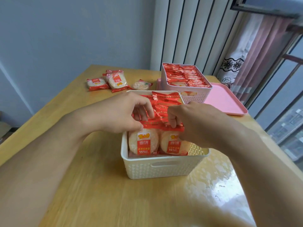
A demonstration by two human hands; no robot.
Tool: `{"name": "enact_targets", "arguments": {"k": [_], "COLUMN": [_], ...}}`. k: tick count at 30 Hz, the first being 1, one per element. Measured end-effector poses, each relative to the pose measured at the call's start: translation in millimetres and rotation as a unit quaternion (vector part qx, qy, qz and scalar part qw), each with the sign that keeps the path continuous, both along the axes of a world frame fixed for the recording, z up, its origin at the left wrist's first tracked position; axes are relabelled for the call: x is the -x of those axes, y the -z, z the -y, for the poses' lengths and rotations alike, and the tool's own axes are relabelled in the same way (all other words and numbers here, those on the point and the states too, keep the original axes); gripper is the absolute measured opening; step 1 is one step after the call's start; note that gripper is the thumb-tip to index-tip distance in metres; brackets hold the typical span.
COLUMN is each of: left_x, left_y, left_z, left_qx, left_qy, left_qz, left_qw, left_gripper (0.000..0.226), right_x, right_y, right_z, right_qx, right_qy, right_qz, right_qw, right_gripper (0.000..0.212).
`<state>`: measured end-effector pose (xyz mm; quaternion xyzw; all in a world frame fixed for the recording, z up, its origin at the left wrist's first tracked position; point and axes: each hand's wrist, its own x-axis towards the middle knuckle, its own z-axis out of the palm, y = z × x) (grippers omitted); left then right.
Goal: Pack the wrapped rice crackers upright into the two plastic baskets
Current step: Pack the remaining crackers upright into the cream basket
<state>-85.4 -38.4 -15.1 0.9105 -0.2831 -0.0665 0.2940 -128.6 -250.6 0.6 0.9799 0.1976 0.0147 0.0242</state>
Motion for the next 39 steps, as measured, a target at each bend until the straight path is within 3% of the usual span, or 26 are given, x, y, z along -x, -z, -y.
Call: {"name": "enact_targets", "arguments": {"k": [3,5,8,11,15,22,27,35,39], "left_x": [-1,1,5,6,6,9,7,5,-1], "left_y": [2,4,11,16,16,17,19,24,12], "left_z": [0,1,7,13,21,28,23,19,10], "left_qx": [-0.027,-0.045,-0.153,-0.23,-0.225,-0.228,-0.236,-0.229,-0.114], "left_qy": [-0.013,-0.005,-0.012,-0.034,-0.077,-0.103,-0.076,-0.046,-0.047], "left_qz": [0.055,0.06,0.034,-0.014,-0.051,-0.031,-0.037,-0.023,-0.041], "left_qw": [0.998,0.997,0.988,0.973,0.97,0.968,0.968,0.972,0.992], "left_gripper": [0.044,0.069,0.119,0.14,0.132,0.122,0.123,0.12,0.11], "right_x": [-4,-6,-8,-9,-12,-14,-7,-9,-1], "right_y": [6,10,16,22,25,25,20,19,-3], "right_z": [-2,0,4,4,2,3,-3,-6,-3], "right_qx": [0.014,0.017,0.054,0.08,0.067,0.067,0.089,0.103,0.045], "right_qy": [-0.007,-0.006,0.004,0.011,0.001,-0.004,0.01,0.02,0.021], "right_qz": [0.029,0.038,0.053,0.08,0.086,0.078,0.055,0.044,0.028], "right_qw": [0.999,0.999,0.997,0.993,0.994,0.995,0.994,0.993,0.998], "right_gripper": [0.024,0.023,0.046,0.057,0.038,0.034,0.051,0.05,0.045]}}
